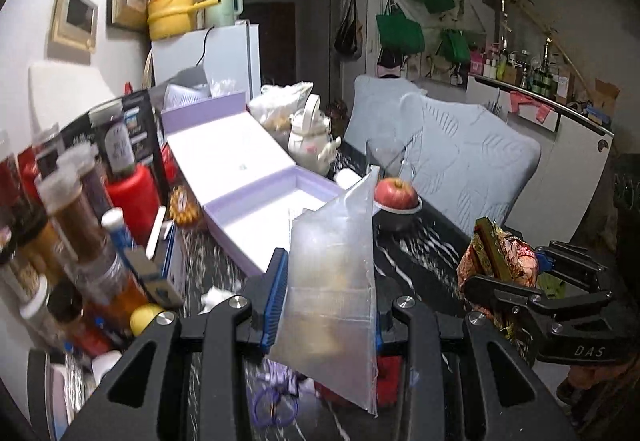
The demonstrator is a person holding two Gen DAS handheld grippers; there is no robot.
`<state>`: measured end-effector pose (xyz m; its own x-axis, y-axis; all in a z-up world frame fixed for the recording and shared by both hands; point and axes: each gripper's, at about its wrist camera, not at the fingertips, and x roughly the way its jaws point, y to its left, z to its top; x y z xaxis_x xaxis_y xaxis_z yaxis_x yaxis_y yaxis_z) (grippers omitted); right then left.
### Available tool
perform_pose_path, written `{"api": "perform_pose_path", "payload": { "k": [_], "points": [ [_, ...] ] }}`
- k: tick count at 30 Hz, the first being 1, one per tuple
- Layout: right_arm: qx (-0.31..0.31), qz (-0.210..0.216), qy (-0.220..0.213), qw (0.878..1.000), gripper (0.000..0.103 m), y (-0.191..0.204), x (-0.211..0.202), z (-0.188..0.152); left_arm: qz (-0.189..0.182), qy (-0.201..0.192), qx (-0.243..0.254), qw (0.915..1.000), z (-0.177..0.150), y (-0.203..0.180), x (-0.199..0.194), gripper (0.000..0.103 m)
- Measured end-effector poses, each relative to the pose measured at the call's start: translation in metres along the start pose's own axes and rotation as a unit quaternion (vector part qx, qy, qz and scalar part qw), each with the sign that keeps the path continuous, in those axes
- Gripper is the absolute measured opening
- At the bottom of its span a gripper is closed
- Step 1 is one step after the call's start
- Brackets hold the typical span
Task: Organize soft objects
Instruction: 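Carry both held bags up and over to the lavender gift box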
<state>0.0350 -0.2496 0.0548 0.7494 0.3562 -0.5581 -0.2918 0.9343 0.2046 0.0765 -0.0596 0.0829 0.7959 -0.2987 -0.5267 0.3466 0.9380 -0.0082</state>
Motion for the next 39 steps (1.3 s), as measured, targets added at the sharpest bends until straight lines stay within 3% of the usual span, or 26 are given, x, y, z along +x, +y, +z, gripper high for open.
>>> {"api": "perform_pose_path", "payload": {
  "k": [19, 32, 39],
  "points": [
    [-0.044, 0.005, -0.052, 0.998, 0.055, -0.015, 0.050, 0.110, 0.034, -0.069, 0.027, 0.9967, 0.091, 0.022, 0.059, 0.034],
    [-0.056, 0.010, -0.068, 0.996, 0.055, -0.032, 0.109, 0.174, 0.049, -0.077, 0.007, 0.9958, 0.128, 0.050, 0.121, 0.034],
    [-0.053, 0.021, -0.058, 0.997, 0.055, -0.044, 0.152, 0.195, 0.061, -0.067, -0.016, 0.9958, 0.132, 0.067, 0.156, 0.034]
  ]
}}
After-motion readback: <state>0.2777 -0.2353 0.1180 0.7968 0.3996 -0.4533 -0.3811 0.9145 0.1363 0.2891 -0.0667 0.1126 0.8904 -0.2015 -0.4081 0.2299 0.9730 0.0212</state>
